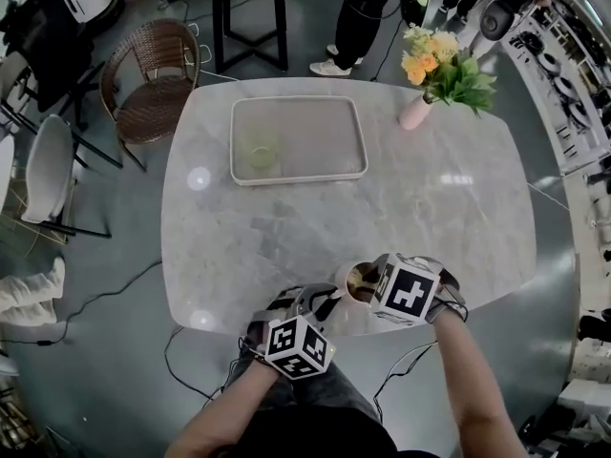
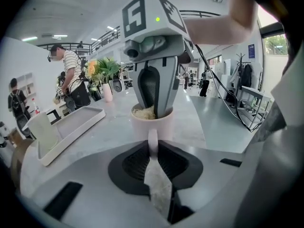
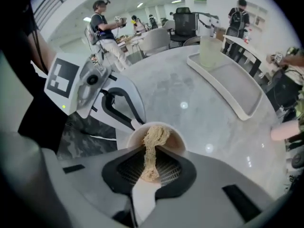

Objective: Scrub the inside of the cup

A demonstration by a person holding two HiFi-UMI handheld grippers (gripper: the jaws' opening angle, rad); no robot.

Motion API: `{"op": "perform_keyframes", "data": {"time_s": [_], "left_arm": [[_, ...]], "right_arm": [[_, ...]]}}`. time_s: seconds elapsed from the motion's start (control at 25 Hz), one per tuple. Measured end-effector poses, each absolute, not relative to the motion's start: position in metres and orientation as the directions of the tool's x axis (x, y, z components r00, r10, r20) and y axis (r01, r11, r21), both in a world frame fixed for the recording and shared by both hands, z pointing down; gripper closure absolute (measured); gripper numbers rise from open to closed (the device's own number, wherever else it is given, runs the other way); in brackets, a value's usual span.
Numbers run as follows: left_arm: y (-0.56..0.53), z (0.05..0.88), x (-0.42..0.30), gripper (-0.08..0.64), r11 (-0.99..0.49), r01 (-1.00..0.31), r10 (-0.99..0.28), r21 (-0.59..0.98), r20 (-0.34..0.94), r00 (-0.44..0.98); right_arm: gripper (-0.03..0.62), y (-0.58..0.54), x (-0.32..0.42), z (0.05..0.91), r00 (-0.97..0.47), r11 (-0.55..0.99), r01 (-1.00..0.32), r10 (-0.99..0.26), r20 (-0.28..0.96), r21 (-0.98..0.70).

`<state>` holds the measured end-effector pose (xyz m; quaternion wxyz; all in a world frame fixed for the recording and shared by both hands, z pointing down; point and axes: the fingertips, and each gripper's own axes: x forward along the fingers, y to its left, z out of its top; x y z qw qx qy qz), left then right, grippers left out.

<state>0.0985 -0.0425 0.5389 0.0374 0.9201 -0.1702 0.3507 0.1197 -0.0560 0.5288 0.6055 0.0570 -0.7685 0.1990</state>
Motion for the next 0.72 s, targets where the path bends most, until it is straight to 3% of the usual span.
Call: {"op": "perform_keyframes", "data": {"time_s": [0.12,0.2,0.32,0.4,0.52,0.72], "left_arm": [[-0.043,0.538,0.098,0.5,-0.941,-0.334,-0.284,-0.052,0.658,0.698],[-0.041,0.539,0.098,0.5,-0.943,-0.328,-0.278,-0.049,0.656,0.702],[-0.04,0.539,0.098,0.5,-0.945,-0.322,-0.272,-0.046,0.653,0.707],[-0.039,0.539,0.098,0.5,-0.946,-0.322,-0.269,-0.041,0.653,0.708],[-0.037,0.539,0.099,0.5,-0.949,-0.314,-0.262,-0.039,0.653,0.711],[-0.037,0.539,0.099,0.5,-0.944,-0.327,-0.278,-0.048,0.651,0.706]], "right_arm": [[0.532,-0.06,0.121,0.519,-0.313,0.919,-0.359,0.044,0.949,-0.162],[0.532,-0.063,0.125,0.517,-0.257,0.951,-0.309,-0.06,0.965,-0.023],[0.532,-0.066,0.129,0.521,-0.094,0.974,-0.075,-0.221,0.971,0.214],[0.532,-0.067,0.128,0.525,-0.027,0.958,0.068,-0.277,0.961,0.278],[0.532,-0.064,0.129,0.531,0.007,0.969,0.082,-0.234,0.972,0.232],[0.532,-0.06,0.126,0.538,-0.05,0.995,-0.084,-0.064,0.997,0.06]]}}
